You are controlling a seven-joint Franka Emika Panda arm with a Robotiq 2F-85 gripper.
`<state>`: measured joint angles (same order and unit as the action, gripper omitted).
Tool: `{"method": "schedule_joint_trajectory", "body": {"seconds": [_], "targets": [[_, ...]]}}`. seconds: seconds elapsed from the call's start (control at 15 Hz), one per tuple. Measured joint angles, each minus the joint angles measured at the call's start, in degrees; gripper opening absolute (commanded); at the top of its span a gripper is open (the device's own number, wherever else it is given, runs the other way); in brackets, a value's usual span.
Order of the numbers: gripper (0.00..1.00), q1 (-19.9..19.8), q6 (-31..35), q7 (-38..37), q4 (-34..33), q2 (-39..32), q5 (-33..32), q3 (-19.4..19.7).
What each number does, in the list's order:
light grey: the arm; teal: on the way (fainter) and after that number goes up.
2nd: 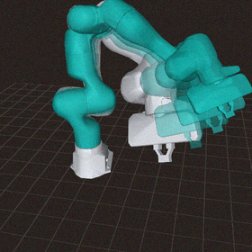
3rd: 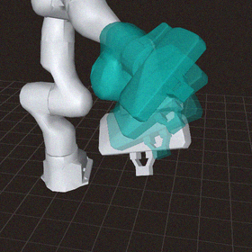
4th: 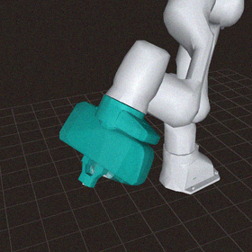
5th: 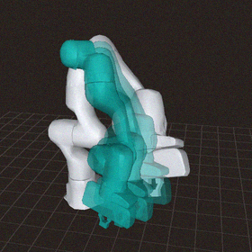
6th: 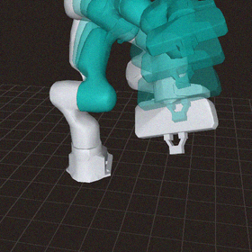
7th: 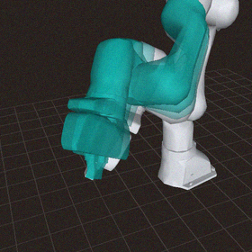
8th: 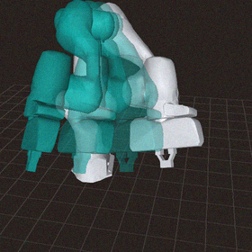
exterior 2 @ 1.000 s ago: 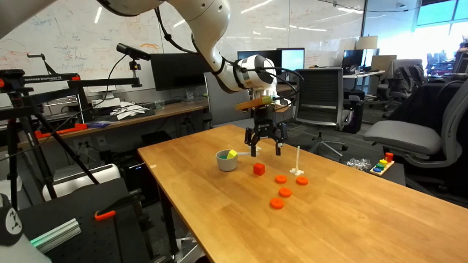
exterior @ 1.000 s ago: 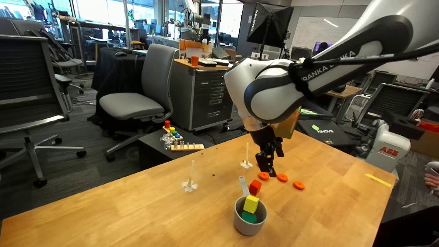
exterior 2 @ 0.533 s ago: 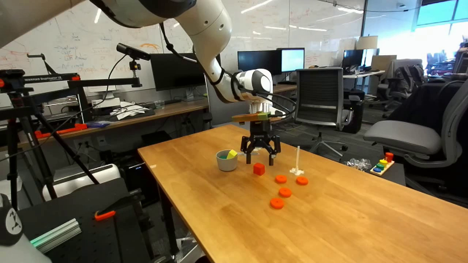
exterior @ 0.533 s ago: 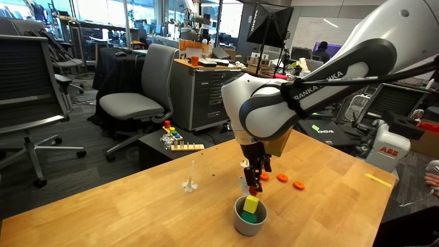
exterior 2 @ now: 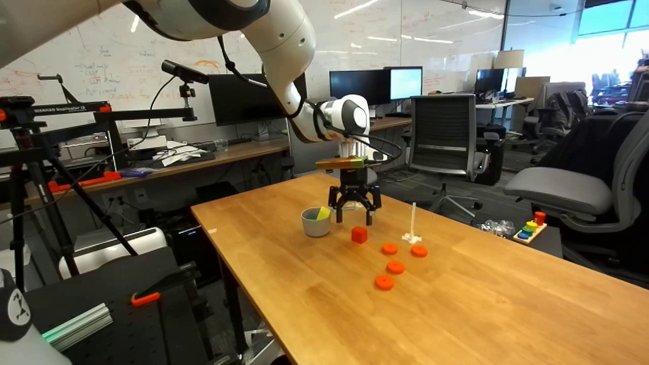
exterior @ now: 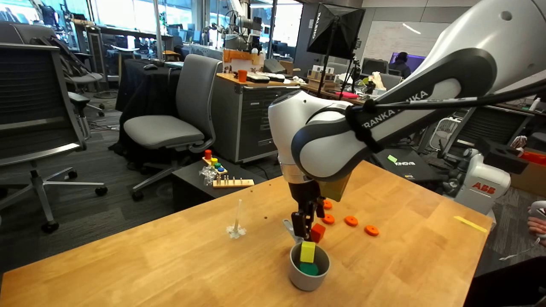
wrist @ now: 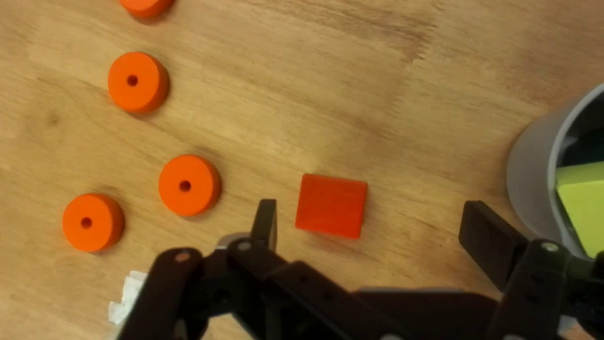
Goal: Put all the square toys into the grey jug.
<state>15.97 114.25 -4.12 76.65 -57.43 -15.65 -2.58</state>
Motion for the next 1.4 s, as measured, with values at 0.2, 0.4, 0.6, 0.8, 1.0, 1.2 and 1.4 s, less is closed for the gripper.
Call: {"method": "schedule_joint_trajectory", "body": {"seconds": [0.2, 0.4, 0.6, 0.8, 1.0, 1.2, 1.4], "targets": [[1.0, -0.1, 0.0, 0.0, 0.0, -0.3, 0.9, 0.0], [1.0, -0.5, 0.0, 0.0, 0.0, -0.5, 1.5, 0.0], [0.75, -1.0, 0.0, 0.0, 0.0, -0.6, 1.6, 0.0], [0.58, -1.4, 0.0, 0.0, 0.0, -0.8, 1.6, 0.0], [0.35, -1.8, 0.0, 0.0, 0.0, -1.1, 1.7, 0.0], [0.13, -2.1, 0.0, 0.0, 0.0, -1.3, 2.0, 0.0], [0.13, -2.3, 0.0, 0.0, -0.2, -1.4, 2.5, 0.0]]}}
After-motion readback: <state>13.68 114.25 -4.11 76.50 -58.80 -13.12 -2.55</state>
